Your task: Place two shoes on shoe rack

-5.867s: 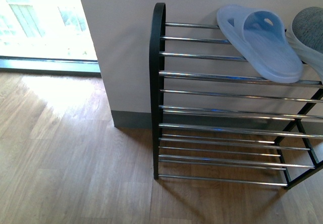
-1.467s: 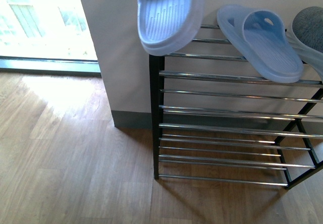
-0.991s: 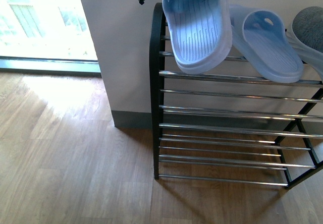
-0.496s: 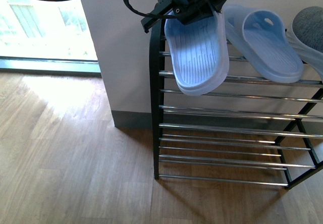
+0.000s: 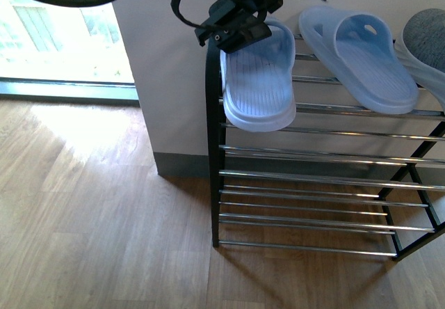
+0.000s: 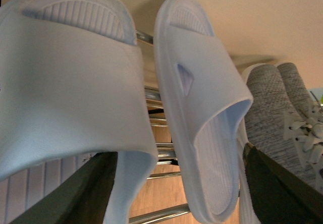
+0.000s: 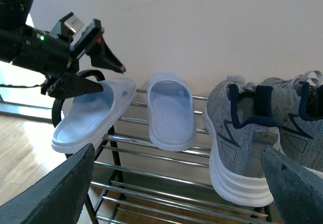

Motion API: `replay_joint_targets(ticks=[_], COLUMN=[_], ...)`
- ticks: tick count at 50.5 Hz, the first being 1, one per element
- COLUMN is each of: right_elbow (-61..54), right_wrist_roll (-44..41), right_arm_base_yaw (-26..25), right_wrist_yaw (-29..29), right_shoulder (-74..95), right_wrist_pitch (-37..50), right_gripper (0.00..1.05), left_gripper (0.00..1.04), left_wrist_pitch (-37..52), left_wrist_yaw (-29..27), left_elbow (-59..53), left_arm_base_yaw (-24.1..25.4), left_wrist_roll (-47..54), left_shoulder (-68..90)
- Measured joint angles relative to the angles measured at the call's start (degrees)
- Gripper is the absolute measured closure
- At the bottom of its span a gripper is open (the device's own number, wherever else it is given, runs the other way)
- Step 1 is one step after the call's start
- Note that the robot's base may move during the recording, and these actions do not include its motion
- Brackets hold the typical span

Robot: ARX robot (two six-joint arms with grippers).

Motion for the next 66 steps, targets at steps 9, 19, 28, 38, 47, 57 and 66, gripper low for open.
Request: replay_joint_targets(ticks=[9, 19, 28, 38, 47, 57, 66], right_elbow=[0.00, 0.00, 0.00, 0.00, 0.00, 0.00, 0.00], right_wrist_roll=[0.00, 0.00, 0.00, 0.00, 0.00, 0.02, 0.00], right_arm_base_yaw=[0.00, 0.00, 0.00, 0.02, 0.02, 0.02, 0.02], right_wrist_yaw=[0.00, 0.02, 0.00, 0.00, 0.00, 0.00, -0.02], right_shoulder=[0.00, 0.00, 0.00, 0.00, 0.00, 0.00, 0.00], right_wrist_pitch=[0.00, 0.00, 0.00, 0.00, 0.00, 0.00, 0.00], right_gripper=[0.09, 0.09, 0.09, 0.09, 0.09, 0.09, 0.09], left_gripper=[0.10, 0.09, 0.12, 0.55, 0.87, 1.03, 1.03], left_wrist_pitch=[-6.91, -22.62, -15.63, 13.11, 16.68, 18.86, 18.93], left_wrist_yaw=[2.93, -18.23, -37.42, -21.59, -19.45, -16.66, -11.41], left_elbow=[-0.33, -8.33, -26.84, -51.04, -61.51, -69.72, -74.23], left_arm_base_yaw=[0.33, 3.50, 14.36, 20.02, 22.95, 25.51, 29.86], left_wrist_roll=[-4.17, 5.99, 28.02, 43.82, 45.29, 45.70, 45.77], left_shoulder=[-13.53, -33.70, -55.60, -68.94, -73.79, -80.06, -84.39])
